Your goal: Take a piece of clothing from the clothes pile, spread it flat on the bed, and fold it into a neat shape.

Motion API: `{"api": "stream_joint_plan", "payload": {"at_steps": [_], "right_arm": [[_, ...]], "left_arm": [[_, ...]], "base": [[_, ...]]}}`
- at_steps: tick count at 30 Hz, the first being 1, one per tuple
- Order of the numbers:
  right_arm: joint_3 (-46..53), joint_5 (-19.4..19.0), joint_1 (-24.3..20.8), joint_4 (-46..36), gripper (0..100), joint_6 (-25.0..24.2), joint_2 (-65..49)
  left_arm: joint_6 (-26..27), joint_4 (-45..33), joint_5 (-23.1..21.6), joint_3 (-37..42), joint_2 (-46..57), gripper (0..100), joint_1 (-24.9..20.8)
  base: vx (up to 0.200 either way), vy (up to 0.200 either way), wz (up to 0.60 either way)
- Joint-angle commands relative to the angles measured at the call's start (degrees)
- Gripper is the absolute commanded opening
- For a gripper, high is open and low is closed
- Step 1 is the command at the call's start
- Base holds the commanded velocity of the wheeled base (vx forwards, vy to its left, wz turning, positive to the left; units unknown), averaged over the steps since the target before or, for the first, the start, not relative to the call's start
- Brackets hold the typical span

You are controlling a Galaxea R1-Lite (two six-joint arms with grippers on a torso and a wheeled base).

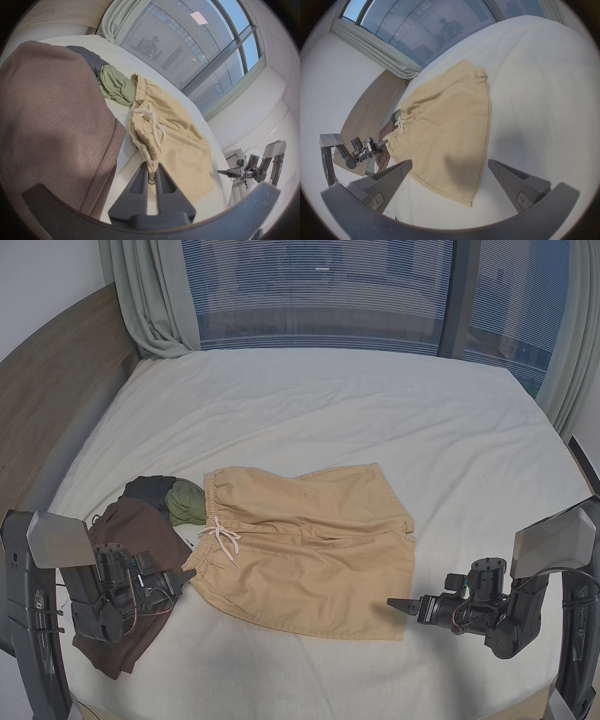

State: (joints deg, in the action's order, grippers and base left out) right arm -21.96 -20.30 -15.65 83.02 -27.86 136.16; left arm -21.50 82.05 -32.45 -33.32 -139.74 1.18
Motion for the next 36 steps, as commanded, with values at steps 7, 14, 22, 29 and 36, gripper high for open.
{"api": "stream_joint_plan", "payload": {"at_steps": [7, 14, 22, 29, 36], "right_arm": [[1.7, 0.0, -1.0, -0.2, 100, -0.1, 4.5], [2.7, -0.1, -3.1, -0.4, 100, -0.6, 5.7], [2.3, 0.0, -5.0, 0.2, 100, -3.4, 6.7], [2.0, 0.0, -6.4, 0.3, 100, -6.4, 6.1], [1.3, 0.3, -6.1, 0.4, 0, -6.5, 6.4]], "left_arm": [[0.0, 0.0, 0.0, 0.0, -0.1, 0, 0.0], [0.0, 0.0, 0.0, -0.1, -0.1, 0, 0.0], [0.0, 0.0, 0.0, -0.1, -0.1, 0, -0.1], [0.0, 0.0, 0.0, -0.1, -0.1, 0, -0.1], [0.0, 0.0, 0.0, -0.2, -0.1, 0, -0.1]], "base": [[0.000, 0.000, 0.00], [0.000, 0.000, 0.00], [0.000, 0.000, 0.00], [0.000, 0.000, 0.00], [0.000, 0.000, 0.00]]}}
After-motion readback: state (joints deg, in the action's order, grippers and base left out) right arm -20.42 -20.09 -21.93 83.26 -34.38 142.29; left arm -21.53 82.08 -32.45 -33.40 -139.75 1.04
